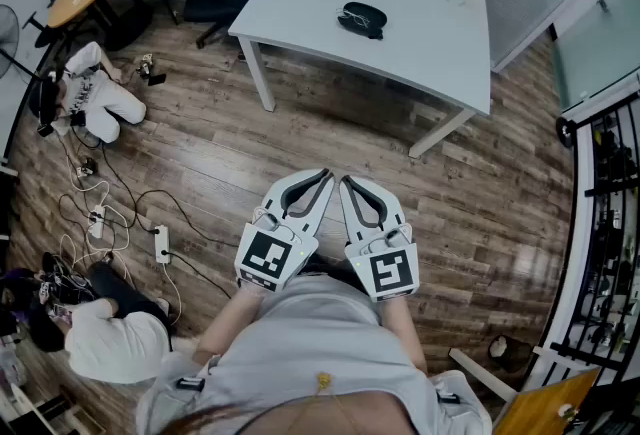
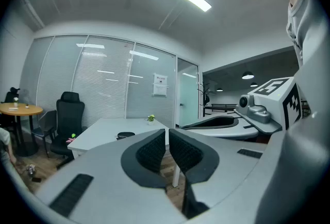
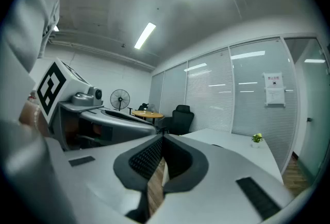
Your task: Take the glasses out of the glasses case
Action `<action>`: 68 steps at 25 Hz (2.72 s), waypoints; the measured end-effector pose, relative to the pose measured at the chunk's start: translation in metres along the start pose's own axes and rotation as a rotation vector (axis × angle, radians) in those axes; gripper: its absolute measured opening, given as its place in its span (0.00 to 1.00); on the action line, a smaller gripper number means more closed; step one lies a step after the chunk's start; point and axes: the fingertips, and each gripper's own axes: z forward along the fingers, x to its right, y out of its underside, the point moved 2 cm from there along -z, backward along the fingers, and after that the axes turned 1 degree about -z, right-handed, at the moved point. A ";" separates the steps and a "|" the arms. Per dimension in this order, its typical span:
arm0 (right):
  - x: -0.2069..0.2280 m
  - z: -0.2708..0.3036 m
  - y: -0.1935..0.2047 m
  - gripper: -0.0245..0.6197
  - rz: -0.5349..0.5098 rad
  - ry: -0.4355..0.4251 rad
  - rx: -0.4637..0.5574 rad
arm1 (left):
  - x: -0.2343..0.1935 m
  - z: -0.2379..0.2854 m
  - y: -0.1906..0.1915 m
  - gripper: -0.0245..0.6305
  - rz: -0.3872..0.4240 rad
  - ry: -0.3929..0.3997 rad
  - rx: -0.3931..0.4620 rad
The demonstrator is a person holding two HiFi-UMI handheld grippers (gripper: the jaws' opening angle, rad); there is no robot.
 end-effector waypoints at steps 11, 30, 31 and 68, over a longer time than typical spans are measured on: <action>-0.008 0.006 0.003 0.13 0.043 -0.015 0.015 | -0.015 -0.010 0.011 0.22 -0.029 0.003 -0.012; 0.037 0.095 -0.003 0.15 0.036 -0.082 0.018 | -0.088 0.040 0.001 0.22 -0.054 -0.060 -0.009; 0.043 0.104 -0.006 0.15 0.031 -0.086 0.020 | -0.094 0.047 -0.002 0.22 -0.051 -0.061 -0.010; 0.253 0.231 -0.011 0.15 0.027 -0.098 0.046 | -0.177 0.271 -0.049 0.22 -0.037 -0.068 -0.047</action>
